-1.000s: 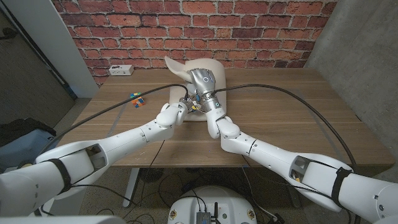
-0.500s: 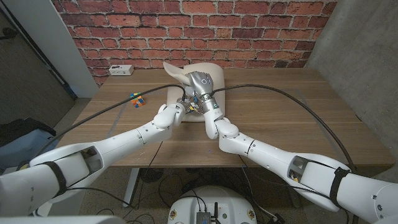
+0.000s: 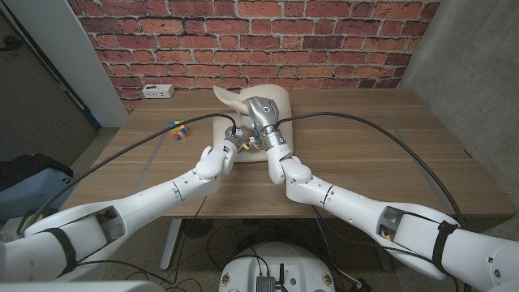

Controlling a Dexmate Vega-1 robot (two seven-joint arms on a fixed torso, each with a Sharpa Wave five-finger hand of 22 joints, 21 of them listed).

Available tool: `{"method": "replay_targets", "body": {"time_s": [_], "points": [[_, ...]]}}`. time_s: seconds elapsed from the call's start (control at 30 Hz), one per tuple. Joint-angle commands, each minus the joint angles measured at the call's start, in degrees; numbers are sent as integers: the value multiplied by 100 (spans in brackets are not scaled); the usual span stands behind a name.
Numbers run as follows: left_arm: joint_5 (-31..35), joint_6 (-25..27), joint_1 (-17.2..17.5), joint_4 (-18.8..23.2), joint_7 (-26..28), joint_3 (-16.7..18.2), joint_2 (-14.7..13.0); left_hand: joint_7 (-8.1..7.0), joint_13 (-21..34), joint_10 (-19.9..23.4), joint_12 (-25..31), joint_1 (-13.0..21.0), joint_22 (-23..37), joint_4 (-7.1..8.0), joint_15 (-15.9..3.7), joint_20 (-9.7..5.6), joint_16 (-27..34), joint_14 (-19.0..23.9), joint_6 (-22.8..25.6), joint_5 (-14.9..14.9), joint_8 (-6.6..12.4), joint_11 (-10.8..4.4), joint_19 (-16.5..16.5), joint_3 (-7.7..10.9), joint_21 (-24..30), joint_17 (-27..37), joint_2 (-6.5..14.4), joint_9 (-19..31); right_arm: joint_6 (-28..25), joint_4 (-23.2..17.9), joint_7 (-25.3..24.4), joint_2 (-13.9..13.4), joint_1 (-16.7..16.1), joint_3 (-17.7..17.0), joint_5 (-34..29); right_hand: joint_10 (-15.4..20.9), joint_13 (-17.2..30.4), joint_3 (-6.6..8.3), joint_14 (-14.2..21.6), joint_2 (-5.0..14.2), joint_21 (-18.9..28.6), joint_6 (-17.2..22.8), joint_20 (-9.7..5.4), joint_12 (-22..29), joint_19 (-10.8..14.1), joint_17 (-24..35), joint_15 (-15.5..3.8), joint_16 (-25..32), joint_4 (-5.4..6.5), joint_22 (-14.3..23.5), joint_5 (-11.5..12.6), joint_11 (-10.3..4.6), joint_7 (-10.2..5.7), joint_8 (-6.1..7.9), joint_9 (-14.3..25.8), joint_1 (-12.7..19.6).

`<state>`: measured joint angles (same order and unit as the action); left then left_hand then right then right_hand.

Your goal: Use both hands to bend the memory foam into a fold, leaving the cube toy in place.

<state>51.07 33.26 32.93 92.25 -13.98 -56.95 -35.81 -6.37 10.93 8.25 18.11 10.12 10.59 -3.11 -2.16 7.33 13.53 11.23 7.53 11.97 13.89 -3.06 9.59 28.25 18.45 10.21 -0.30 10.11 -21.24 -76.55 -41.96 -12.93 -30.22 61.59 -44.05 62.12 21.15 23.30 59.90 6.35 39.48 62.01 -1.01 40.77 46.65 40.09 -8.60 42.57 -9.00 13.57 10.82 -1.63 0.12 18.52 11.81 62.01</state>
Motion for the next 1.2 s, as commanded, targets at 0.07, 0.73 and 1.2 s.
{"method": "replay_targets", "body": {"time_s": [0.07,0.73,1.2], "points": [[147,443,892,439,3240,664,-19,100,68,836,169,-3,34,-139,-70,-106,119,739,791,-39,100,39,378,106,73,37,180,37,-186,-37,54,-56,-31,30,-83,23,29,20,170,39,51,61,-6,-1,-49,32,-353,-24,21,13,26,18,-19,-29,14,72],[-595,-1037,2209,611,7039,1725,-95,1071,1195,4127,1825,1317,407,-693,-248,-368,2061,3874,4489,-208,1420,75,2067,397,1022,1548,840,540,-254,79,195,-7,88,216,-230,36,42,27,192,24,150,93,-4,-15,-95,73,-352,-79,20,0,27,24,-17,-62,19,74],[1101,-4228,3480,144,7798,4392,1835,1360,4410,4721,3986,1893,1445,-317,-104,-272,4448,4183,4785,-167,2854,100,2204,161,2441,4497,1131,2250,-154,274,312,79,201,473,-392,49,56,35,204,17,234,101,-8,-27,-137,108,-353,-125,19,-13,28,18,-17,-97,23,79]]}}
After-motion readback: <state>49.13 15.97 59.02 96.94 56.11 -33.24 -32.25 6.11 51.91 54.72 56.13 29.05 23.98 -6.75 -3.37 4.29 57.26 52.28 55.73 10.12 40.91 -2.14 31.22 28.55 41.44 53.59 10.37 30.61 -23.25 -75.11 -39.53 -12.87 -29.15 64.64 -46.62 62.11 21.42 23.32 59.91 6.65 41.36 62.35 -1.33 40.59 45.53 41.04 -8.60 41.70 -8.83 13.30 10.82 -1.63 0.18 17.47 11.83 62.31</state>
